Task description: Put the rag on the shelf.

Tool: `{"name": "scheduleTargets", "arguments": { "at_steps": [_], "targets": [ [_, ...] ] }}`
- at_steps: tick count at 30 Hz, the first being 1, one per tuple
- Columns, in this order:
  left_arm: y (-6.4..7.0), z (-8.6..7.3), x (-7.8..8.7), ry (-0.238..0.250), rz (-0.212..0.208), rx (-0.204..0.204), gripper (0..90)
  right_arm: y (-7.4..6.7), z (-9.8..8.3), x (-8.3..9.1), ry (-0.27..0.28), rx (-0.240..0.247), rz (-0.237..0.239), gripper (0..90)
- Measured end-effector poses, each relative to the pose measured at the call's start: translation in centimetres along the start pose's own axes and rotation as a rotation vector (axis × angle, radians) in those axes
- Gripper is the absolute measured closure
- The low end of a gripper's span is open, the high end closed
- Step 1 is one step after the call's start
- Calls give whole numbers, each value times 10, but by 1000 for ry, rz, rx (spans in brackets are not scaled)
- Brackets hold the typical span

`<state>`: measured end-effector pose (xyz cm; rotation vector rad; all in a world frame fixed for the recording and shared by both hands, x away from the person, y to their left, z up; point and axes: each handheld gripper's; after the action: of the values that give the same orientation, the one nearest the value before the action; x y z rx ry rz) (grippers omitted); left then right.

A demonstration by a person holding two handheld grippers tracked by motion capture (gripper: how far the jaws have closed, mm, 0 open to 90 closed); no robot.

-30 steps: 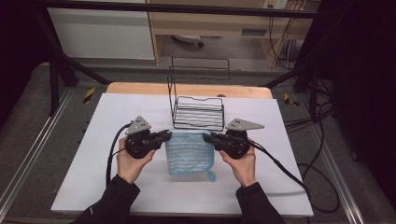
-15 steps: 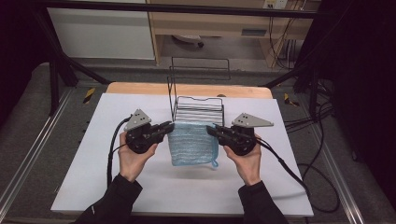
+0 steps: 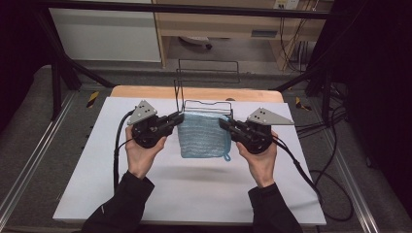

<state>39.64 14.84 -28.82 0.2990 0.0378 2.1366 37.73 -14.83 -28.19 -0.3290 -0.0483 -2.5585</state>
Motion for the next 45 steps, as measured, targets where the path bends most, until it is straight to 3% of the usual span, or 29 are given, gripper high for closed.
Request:
{"name": "scheduleTargets", "arguments": {
  "at_steps": [16,45],
  "targets": [
    [5,32,-1,98,16,-61,825,0,30,9,106,20,-54,817],
    [-2,82,0,236,32,-109,827,-5,87,11,235,62,-105,820]
  ]
}}
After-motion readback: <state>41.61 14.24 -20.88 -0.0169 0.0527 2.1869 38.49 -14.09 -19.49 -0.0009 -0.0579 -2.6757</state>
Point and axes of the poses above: each handheld gripper's, and its own axes: x roughly backward along the jaws, z roughly out of its top, y roughly to its right, and after that the axes turned 12 degrees about -z, right-handed
